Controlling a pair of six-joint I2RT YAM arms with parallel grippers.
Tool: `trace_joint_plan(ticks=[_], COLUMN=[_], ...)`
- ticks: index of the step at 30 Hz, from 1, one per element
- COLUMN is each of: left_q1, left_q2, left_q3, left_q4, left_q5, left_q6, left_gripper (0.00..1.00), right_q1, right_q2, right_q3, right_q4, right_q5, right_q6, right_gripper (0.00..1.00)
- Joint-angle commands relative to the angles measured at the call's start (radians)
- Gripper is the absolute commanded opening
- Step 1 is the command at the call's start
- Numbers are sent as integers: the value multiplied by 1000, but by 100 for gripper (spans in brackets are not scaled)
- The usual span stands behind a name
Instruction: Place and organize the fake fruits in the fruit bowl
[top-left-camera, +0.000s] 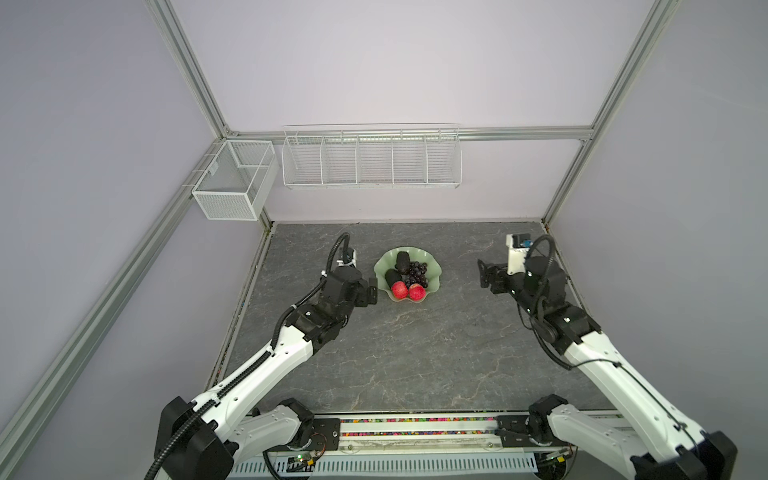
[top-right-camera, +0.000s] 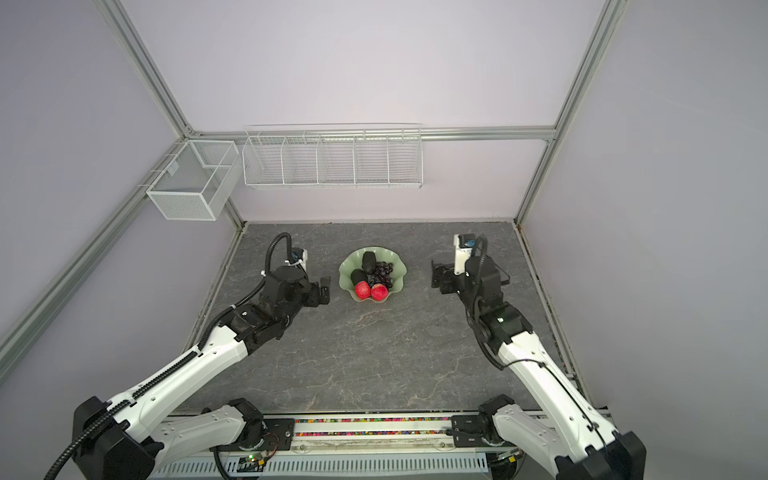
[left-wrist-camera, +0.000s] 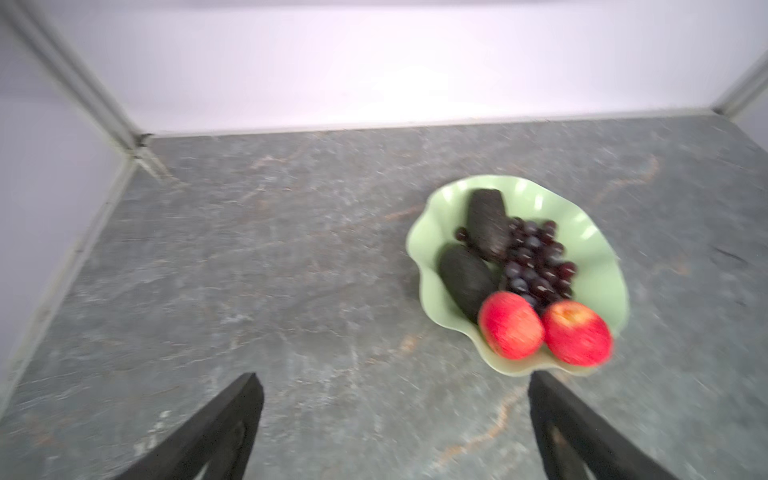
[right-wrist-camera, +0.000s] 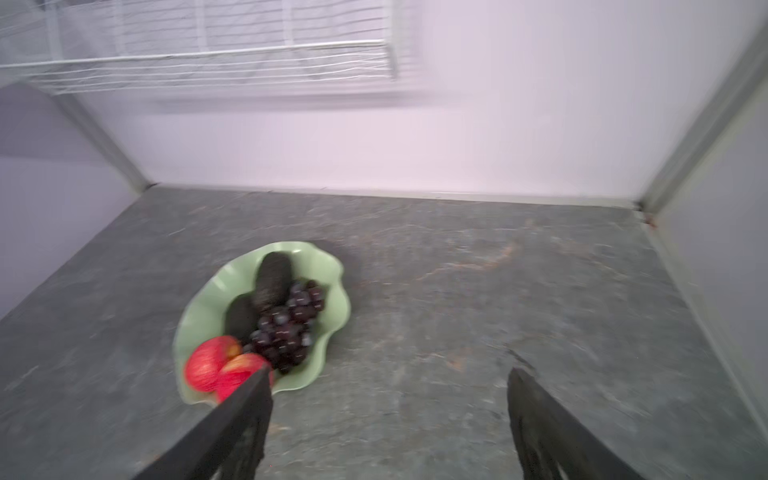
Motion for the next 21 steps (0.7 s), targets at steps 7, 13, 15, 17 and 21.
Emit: trace_joint_plan(ticks=[7,13,15,17,21], left_q1=[110,140,184,218,244], left_q2=[-115,-98,-64,-1,173], left_q3=[-325,-412,-467,-506,-501], left_q4=[322,477,587,693,888], left_q5=[-510,-504,-460,-432,-400], left_q6=[191,207,199,206,272], left_gripper=[99,99,99,99,99], right_q1=[-203,-291,-307,-313,-317], right_q2=[-246,-227,-189,-134,-6], right_q3=[-320,-448,-492,-518,-569], right_q4=[26,126,200,278,454], right_q5=[371,353,338,327,332], right_q6=[-84,8,31,25,9], right_gripper=[89,89,89,89,89])
